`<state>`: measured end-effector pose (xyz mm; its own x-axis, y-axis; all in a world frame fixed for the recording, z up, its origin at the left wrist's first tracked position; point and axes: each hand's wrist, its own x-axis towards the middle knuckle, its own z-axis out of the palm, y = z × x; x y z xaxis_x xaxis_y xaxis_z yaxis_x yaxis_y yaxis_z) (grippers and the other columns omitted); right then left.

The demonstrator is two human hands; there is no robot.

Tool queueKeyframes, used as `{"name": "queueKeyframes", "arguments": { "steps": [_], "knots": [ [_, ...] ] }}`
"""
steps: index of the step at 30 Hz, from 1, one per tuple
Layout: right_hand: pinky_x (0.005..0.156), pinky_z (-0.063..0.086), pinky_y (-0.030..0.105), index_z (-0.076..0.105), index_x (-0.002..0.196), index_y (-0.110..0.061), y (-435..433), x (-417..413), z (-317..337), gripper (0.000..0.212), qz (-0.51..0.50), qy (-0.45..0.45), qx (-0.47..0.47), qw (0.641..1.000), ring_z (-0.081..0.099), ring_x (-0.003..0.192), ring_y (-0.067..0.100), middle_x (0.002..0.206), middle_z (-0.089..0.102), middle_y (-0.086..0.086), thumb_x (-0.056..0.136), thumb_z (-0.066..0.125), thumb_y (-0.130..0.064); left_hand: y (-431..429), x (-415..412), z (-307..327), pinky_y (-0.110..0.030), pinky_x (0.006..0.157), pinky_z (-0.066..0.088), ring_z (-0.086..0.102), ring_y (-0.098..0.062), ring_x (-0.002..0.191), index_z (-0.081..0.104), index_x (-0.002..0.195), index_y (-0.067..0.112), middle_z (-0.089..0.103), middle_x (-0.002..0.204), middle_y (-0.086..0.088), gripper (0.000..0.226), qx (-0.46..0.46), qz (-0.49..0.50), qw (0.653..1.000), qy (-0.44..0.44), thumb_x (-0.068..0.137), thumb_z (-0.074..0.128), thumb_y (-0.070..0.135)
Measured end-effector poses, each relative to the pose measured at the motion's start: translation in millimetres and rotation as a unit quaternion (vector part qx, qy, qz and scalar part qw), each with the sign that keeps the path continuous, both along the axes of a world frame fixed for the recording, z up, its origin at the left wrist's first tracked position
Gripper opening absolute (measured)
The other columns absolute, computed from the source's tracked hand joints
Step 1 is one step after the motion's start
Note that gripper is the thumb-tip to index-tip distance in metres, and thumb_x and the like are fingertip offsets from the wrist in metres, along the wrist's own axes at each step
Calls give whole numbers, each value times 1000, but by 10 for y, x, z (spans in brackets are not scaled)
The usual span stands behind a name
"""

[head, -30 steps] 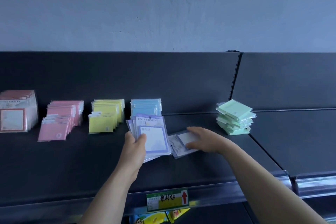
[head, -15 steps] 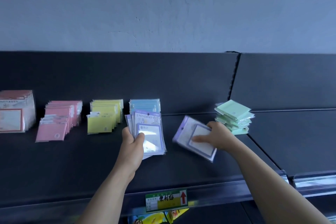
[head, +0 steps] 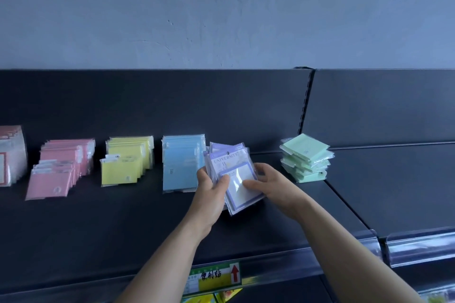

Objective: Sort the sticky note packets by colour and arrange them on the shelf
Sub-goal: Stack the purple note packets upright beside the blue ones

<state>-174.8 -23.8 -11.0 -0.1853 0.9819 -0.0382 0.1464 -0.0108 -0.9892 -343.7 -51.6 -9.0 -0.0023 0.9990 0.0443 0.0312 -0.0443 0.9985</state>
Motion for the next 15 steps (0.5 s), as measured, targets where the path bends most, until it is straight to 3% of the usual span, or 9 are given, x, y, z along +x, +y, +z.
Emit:
{"name": "queueKeyframes", "arguments": {
  "steps": [3, 7, 9, 11, 13, 15],
  "knots": [
    [92, 53, 34, 58, 117, -11, 90, 98, 85, 29, 11, 8, 51, 999, 68, 103, 20, 111, 71, 3, 89, 64, -6, 170, 54, 77, -25, 92, 39, 51, -5, 113, 32, 128, 25, 52, 130, 7, 29, 41, -23, 997, 68, 101, 44, 24],
    [89, 53, 31, 54, 110, -19, 272, 111, 143, 26, -67, -28, 94, 993, 66, 98, 13, 108, 69, -1, 88, 65, -10, 416, 145, 251, -17, 95, 29, 43, -2, 120, 26, 140, 30, 44, 137, 14, 42, 107, -30, 982, 152, 102, 40, 19],
    [83, 51, 28, 51, 110, -21, 347, 91, 122, 26, -79, -80, 106, 988, 64, 94, 15, 105, 67, -2, 89, 62, -10, 549, 181, 210, -21, 102, 29, 39, -6, 127, 18, 145, 27, 38, 144, 10, 48, 90, -27, 977, 190, 102, 38, 22],
    [75, 48, 20, 47, 115, -23, 390, 63, 68, 33, -71, -110, 92, 987, 60, 91, 11, 104, 63, -4, 88, 57, -6, 649, 198, 63, -33, 114, 26, 32, -16, 138, 4, 151, 23, 26, 156, 3, 60, 33, -25, 972, 230, 101, 38, 28],
    [78, 45, 13, 42, 123, -25, 428, 37, -12, 42, -51, -109, 67, 990, 57, 98, 4, 111, 61, -10, 89, 53, -3, 701, 213, -103, -39, 117, 25, 30, -21, 141, 0, 152, 21, 19, 159, -3, 63, 0, -32, 968, 250, 101, 37, 27],
    [83, 41, 16, 39, 128, -25, 492, 24, -65, 44, -55, -128, 63, 988, 55, 107, 6, 117, 58, -11, 91, 51, -5, 747, 234, -198, -37, 112, 32, 37, -23, 137, 2, 151, 20, 22, 158, -5, 62, -1, -23, 966, 259, 100, 37, 21]
  ]
}}
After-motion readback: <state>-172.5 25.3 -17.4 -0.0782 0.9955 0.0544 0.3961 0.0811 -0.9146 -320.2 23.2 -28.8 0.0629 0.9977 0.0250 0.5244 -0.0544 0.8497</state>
